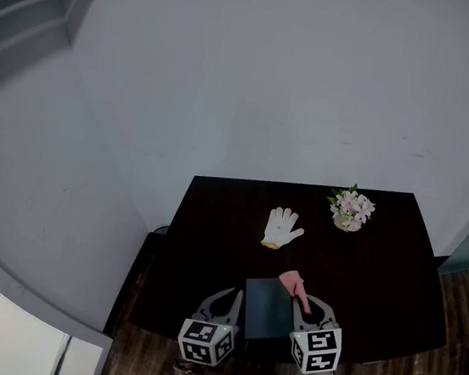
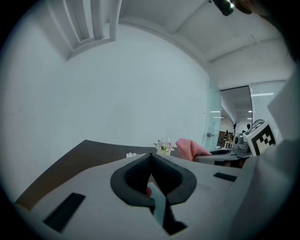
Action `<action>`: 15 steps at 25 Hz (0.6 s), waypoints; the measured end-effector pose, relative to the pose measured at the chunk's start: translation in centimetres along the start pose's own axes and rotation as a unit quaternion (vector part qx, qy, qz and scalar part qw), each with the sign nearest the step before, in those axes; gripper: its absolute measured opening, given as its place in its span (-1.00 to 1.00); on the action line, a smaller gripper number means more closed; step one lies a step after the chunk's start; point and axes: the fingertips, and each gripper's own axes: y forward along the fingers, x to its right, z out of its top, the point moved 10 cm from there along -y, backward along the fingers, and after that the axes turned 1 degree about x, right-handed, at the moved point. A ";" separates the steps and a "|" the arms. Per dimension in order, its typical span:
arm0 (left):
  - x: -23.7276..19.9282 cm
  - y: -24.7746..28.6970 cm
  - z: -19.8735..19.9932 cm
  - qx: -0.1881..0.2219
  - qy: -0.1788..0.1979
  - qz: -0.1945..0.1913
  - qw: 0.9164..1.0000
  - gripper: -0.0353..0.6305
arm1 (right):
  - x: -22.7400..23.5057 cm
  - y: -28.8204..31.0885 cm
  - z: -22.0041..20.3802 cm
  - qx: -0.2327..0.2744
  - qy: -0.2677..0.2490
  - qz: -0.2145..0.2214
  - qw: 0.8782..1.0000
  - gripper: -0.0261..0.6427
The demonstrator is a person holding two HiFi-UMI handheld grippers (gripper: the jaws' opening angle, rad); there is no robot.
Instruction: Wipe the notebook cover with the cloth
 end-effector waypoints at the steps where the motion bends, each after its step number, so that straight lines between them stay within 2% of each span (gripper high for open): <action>1: 0.1 -0.4 0.4 0.001 0.002 0.000 1.000 -0.84 | -0.3 -0.3 0.5 0.007 -0.002 -0.001 1.000 -0.79; 7: 0.4 -2.8 2.2 0.024 0.007 0.003 1.000 -0.84 | -1.9 -2.3 2.8 0.034 -0.020 -0.010 0.999 -0.79; 15: 1.1 -6.1 3.9 0.042 0.026 -0.022 0.999 -0.84 | -3.8 -5.1 3.6 0.056 -0.012 -0.025 0.998 -0.79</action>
